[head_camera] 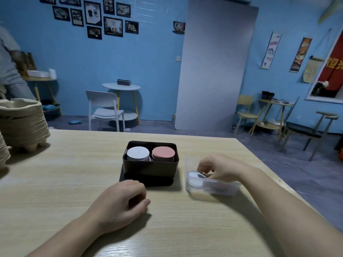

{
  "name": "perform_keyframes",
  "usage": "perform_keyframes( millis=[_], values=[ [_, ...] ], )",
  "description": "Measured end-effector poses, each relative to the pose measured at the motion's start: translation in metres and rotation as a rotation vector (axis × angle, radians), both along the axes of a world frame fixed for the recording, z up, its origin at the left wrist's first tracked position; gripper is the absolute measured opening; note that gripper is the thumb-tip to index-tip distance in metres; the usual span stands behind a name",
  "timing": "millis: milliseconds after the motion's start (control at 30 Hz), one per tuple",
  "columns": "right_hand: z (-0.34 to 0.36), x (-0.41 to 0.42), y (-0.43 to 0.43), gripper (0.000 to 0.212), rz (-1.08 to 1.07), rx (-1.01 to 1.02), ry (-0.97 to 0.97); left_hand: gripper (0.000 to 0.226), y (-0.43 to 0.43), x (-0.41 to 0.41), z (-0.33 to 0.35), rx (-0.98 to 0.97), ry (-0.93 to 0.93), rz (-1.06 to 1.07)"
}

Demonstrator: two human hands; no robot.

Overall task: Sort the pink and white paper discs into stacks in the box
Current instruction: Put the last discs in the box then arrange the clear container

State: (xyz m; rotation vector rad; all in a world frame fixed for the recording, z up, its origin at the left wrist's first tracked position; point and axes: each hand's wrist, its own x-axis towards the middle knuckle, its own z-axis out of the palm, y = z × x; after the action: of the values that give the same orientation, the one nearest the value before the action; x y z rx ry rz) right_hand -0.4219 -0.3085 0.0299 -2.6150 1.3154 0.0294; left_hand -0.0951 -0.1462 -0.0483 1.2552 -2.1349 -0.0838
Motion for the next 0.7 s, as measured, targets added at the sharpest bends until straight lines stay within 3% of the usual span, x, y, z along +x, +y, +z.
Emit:
perform_keyframes(
  millis=[200,367,700],
  values=[
    [-0.001,0.002,-0.001,0.027,-0.003,0.057,0.002,0.021,0.0,0.002,0.0,0.01,0.036,-0.019],
    [0.001,0.009,0.003,0.027,0.049,-0.013,0.054,0.021,0.0,0.003,0.0,0.013,0.031,-0.016],
    [0.008,-0.003,0.003,0.029,-0.006,0.054,-0.14,0.017,0.012,0.008,0.005,0.026,-0.068,0.008]
  ],
)
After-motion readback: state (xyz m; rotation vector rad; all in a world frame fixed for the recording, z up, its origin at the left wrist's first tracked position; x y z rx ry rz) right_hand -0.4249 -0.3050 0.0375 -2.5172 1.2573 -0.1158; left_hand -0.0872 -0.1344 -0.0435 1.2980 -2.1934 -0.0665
